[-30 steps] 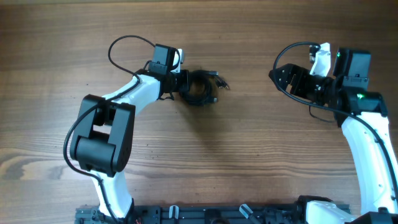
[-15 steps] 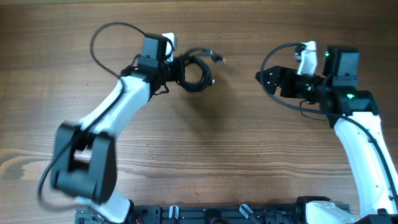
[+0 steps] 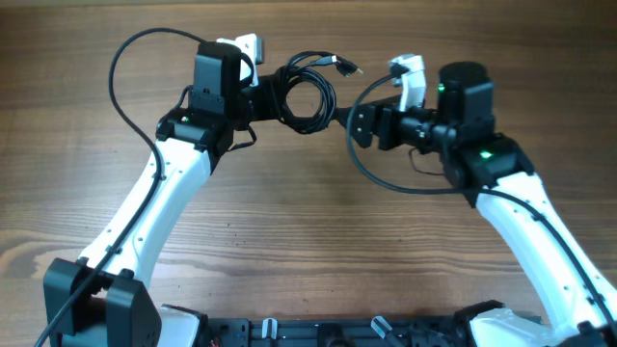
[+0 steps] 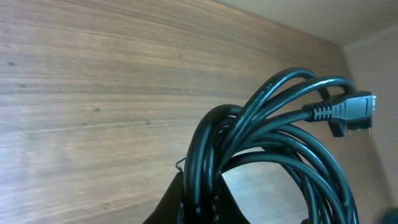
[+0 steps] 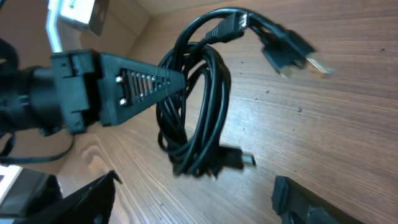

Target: Untangle cables

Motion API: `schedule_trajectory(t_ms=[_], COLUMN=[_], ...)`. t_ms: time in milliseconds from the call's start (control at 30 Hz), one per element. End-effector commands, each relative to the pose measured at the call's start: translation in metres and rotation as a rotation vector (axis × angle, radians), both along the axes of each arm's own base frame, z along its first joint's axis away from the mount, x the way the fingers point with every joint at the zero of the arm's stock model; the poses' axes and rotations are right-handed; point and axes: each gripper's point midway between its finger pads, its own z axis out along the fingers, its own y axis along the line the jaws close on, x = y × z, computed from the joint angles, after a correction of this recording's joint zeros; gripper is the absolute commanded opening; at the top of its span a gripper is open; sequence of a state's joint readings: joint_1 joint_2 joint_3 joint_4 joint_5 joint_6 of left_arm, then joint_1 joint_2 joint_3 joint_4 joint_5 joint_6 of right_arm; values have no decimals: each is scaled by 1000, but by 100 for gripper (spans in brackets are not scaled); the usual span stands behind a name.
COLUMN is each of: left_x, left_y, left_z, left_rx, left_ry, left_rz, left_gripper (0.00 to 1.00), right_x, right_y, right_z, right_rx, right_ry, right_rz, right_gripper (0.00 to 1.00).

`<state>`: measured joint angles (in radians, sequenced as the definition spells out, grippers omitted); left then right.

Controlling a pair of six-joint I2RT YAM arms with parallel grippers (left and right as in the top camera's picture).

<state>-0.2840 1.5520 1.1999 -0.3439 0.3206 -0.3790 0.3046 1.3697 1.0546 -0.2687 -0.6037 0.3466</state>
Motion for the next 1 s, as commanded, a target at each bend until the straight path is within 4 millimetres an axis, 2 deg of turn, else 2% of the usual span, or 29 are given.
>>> schedule_trajectory(t_ms=[0, 100, 233, 367, 433, 700, 967], left_x=[-11, -16, -21, -23, -24, -16, -7], left_y=[-18, -25, -28, -28, -29, -24, -6], left_z=[20, 23, 23, 20, 21, 28, 28], left_rx=[-128, -160, -177, -175, -180, -187, -187], left_ry=[18, 29, 45, 62, 61, 23, 15], left_rz=[-76, -117, -138, -139, -145, -134, -87], left_gripper=[4, 4, 4, 4, 4, 5, 4], right_x=[12, 19, 24, 27, 28, 34, 23], right_y=[12, 19, 23, 24, 21, -17, -56], right_z=[-13, -24, -29, -26, -30, -67, -98], right_rx=[-26, -25, -5, 15, 5, -121, -256], right_ry=[7, 18, 35, 37, 53, 206, 337], right_rz=[-14, -6, -15, -26, -56, -309, -516], right_gripper=[77, 72, 59, 44, 32, 5, 4])
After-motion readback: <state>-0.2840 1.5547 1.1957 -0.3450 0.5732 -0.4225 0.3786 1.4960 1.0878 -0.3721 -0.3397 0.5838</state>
